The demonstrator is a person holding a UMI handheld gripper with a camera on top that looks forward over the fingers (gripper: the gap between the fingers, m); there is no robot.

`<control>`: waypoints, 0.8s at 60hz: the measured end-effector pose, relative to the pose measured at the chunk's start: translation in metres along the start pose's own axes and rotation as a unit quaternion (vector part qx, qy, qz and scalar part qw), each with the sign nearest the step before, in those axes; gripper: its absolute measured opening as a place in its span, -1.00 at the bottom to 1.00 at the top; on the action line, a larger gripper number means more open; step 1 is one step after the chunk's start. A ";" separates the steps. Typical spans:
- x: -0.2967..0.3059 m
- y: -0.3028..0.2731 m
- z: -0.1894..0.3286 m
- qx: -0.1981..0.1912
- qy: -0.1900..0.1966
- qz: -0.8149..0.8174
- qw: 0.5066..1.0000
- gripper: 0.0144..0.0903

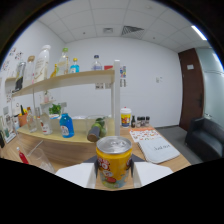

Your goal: Make me a cup of Vodka Sunrise.

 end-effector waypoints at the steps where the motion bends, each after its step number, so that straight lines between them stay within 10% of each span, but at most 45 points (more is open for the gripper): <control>1: 0.003 0.007 0.003 -0.005 0.000 0.003 1.000 -0.04; 22: 0.022 0.114 0.039 -0.108 -0.012 0.023 0.994 -0.03; 48: 0.021 0.123 0.024 -0.116 -0.011 -0.008 0.993 0.01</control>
